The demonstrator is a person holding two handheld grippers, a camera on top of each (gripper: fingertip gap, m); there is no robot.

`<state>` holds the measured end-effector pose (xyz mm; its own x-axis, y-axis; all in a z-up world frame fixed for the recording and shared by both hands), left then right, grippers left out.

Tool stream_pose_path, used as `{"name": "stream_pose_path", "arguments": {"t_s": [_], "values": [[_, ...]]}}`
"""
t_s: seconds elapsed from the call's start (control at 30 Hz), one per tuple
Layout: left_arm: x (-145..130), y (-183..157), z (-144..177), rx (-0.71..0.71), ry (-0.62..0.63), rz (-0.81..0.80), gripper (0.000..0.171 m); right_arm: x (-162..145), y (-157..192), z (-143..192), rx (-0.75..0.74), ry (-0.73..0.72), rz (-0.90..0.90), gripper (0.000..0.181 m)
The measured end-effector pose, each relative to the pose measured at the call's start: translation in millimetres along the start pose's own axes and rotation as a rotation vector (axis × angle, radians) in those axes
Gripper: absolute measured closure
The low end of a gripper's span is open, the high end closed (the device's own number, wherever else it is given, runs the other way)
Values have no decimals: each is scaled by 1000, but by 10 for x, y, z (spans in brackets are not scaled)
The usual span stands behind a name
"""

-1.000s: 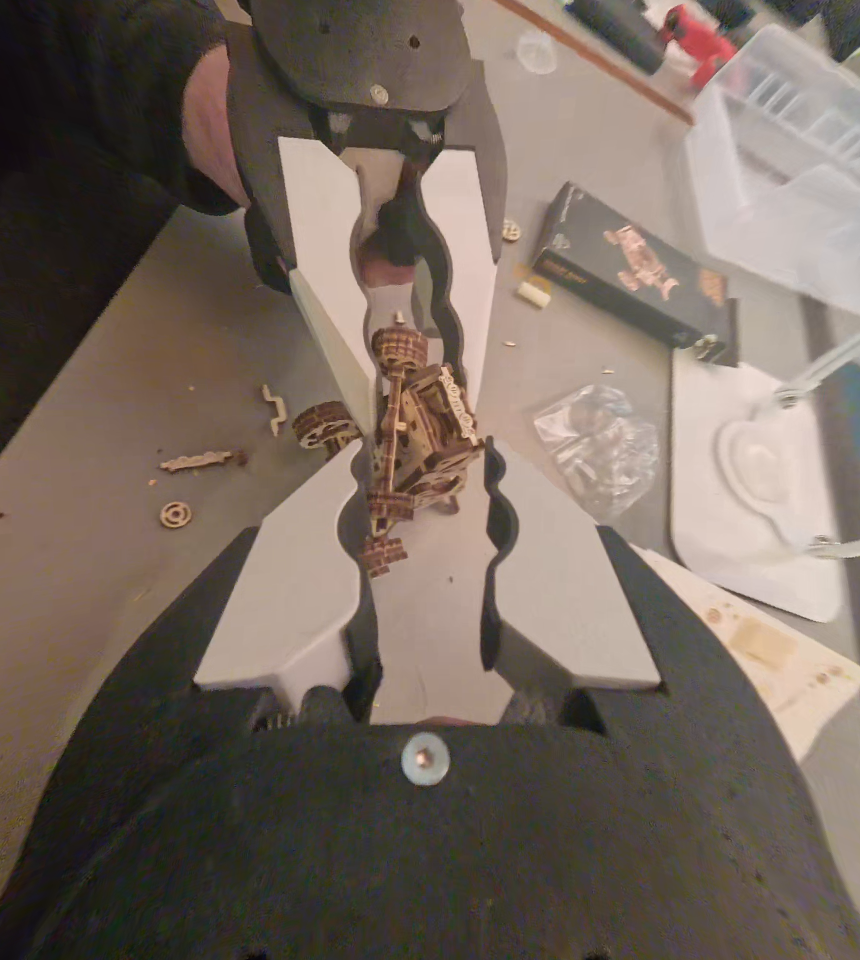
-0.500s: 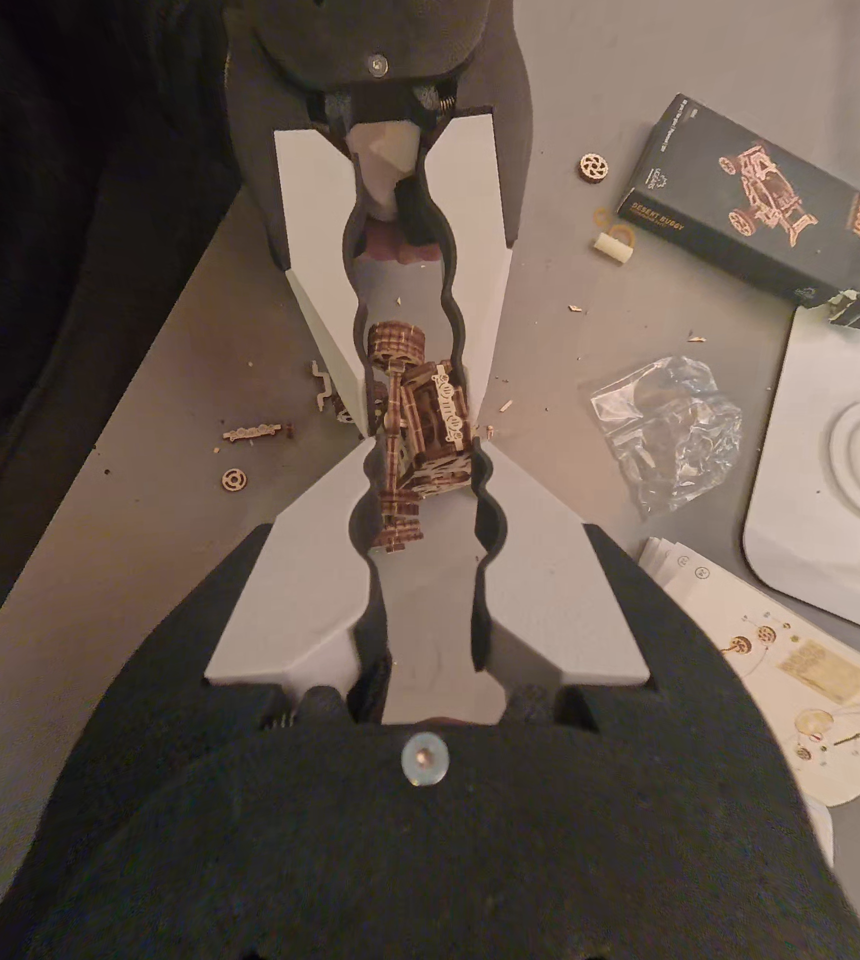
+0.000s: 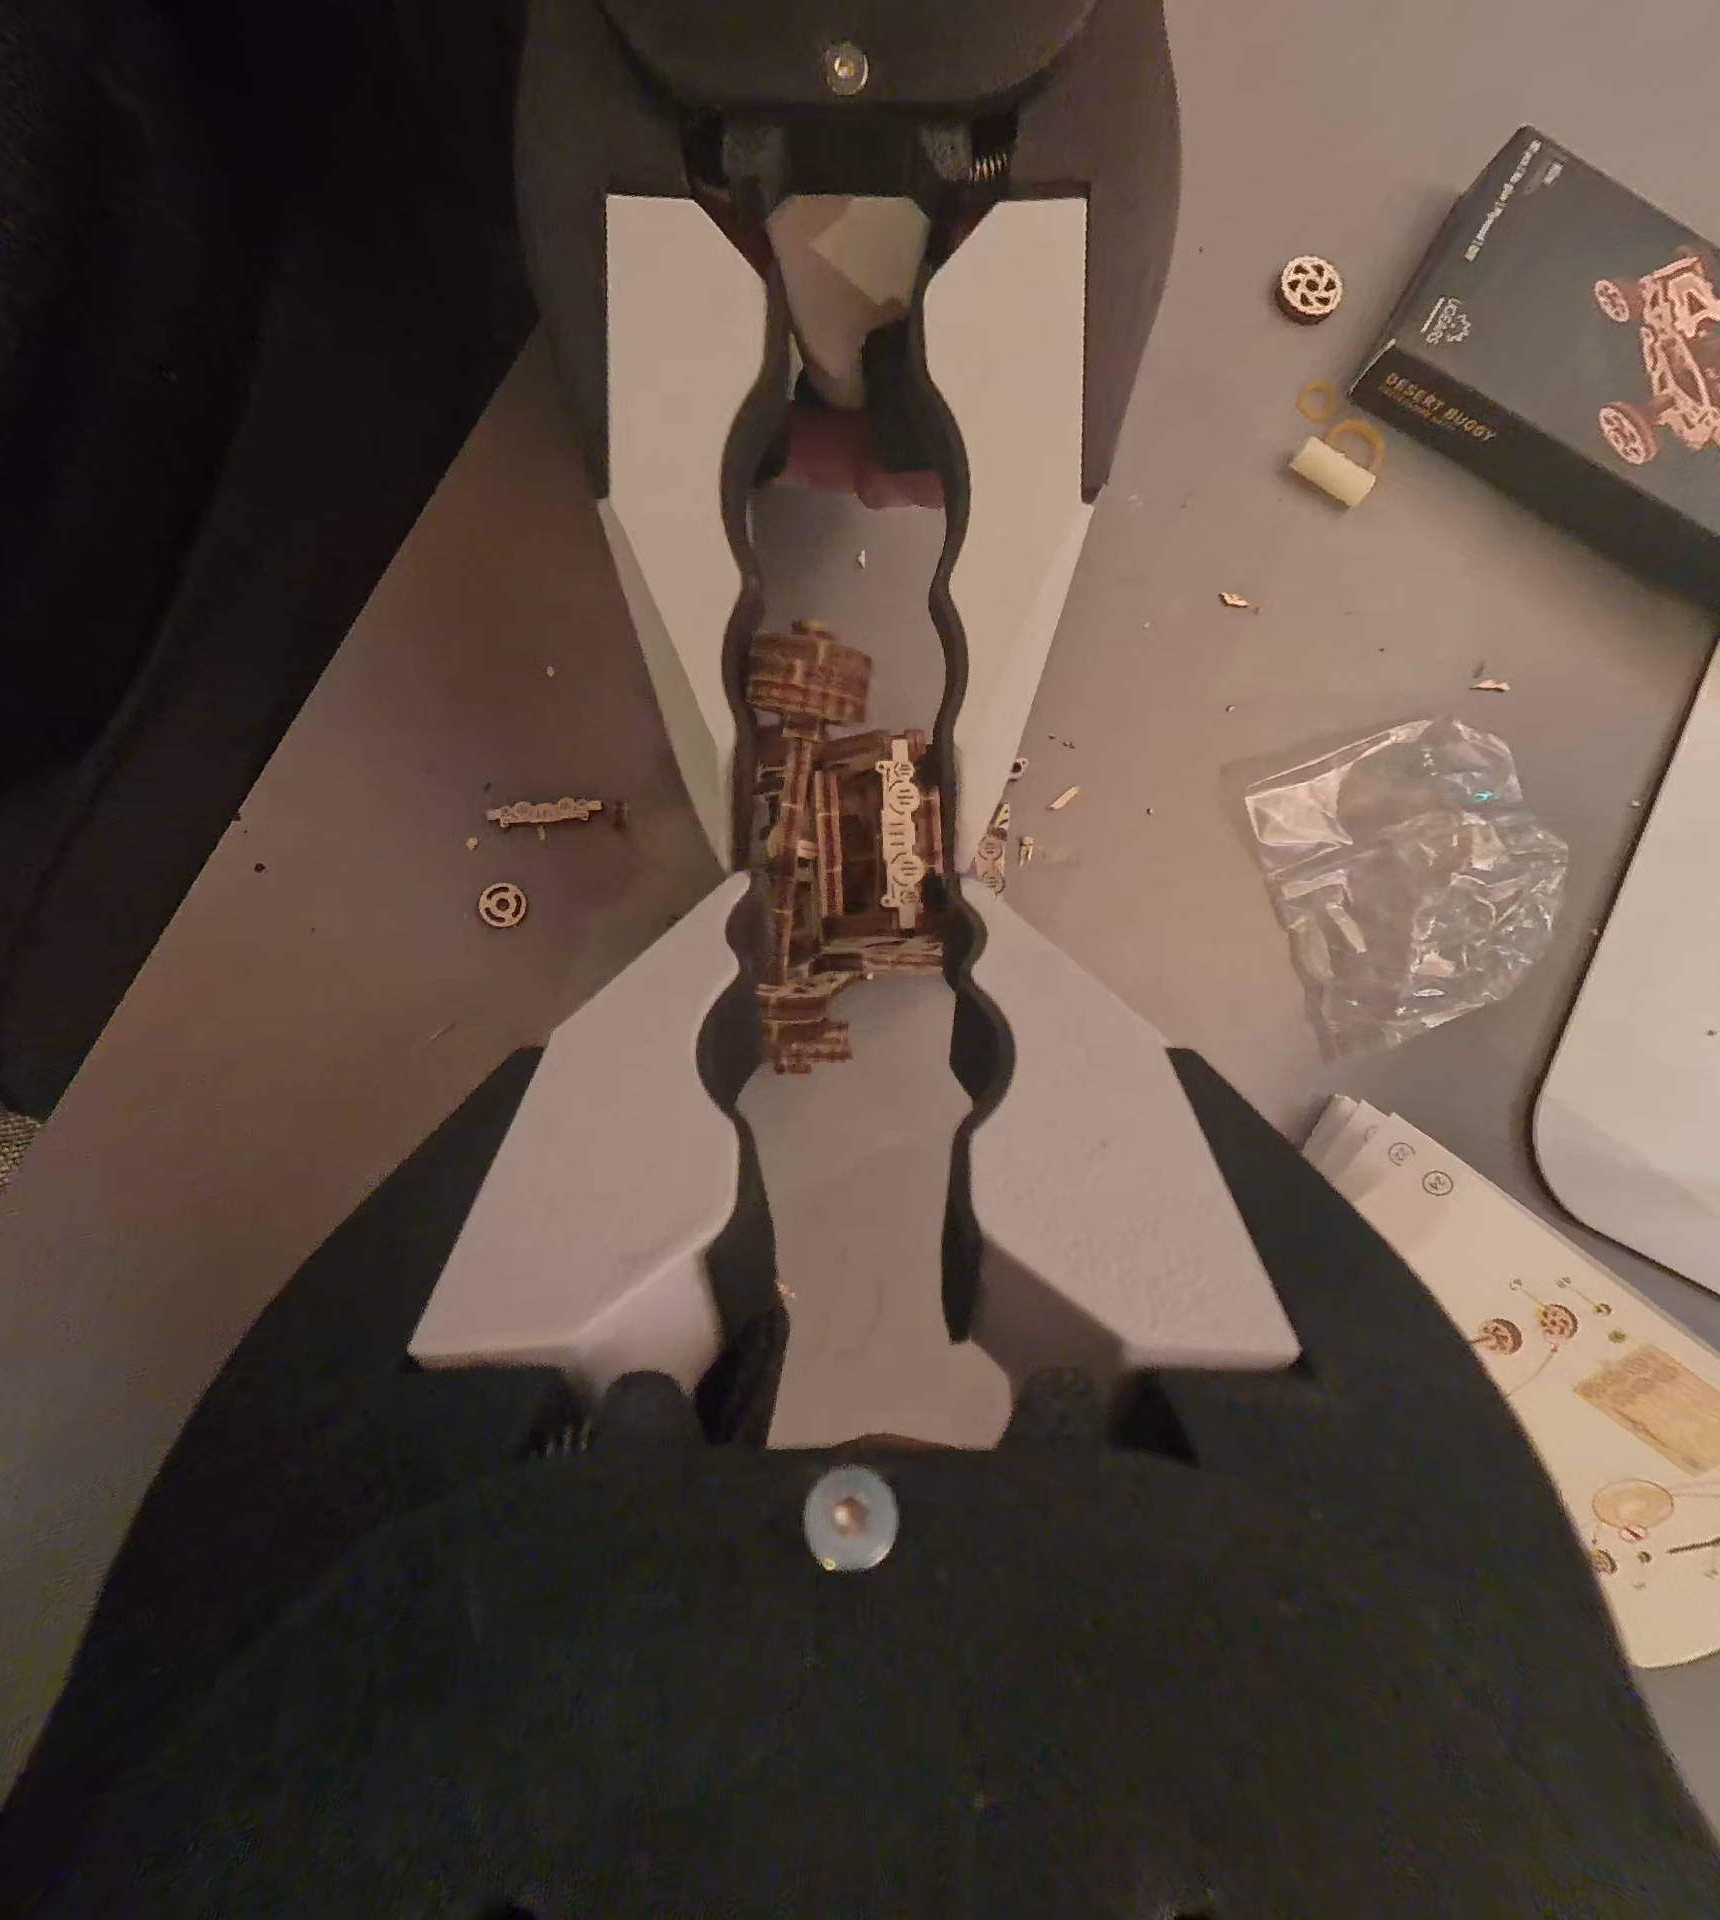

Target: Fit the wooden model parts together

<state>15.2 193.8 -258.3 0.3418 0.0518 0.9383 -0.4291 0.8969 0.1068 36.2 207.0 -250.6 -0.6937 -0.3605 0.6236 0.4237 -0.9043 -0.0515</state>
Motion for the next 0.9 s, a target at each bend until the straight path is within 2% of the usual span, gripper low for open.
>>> {"name": "stream_pose_path", "arguments": {"t_s": [0.13, 0.17, 0.2, 0.5, 0.57, 0.63, 0.9], "values": [[-5, 2, -7, 10, 0, 15, 123, 4, -37, -4, 1, 19, -9, 156], [-6, 1, -5, 11, -1, 16, 125, 6, -34, -4, 3, 23, -5, 156], [-6, 5, 4, 15, -2, 9, 136, 8, -27, -6, 6, 28, 0, 157], [-10, 3, 12, 38, -31, 31, 136, 30, -23, -19, 1, 48, -13, 157], [-7, -6, 8, 39, -33, 35, 129, 31, -30, -18, -4, 54, -19, 157], [-10, 13, 21, 52, -35, 40, 136, 37, -26, -24, -3, 51, -18, 157], [-1, 33, 9, 97, -64, 58, 138, 34, -28, -19, -9, 46, -38, 157]]}}
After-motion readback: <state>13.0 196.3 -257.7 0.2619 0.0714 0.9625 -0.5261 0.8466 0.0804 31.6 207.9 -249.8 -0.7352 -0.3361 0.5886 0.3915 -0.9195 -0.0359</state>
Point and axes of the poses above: each gripper's, where its closed fingertips meet, z back along the fingers, x out of its top, y = z × x across the jaws, the point moved 2 cm from there along z, back along the fingers, and after that the axes turned 2 degrees about -z, right-handed, at the moved point
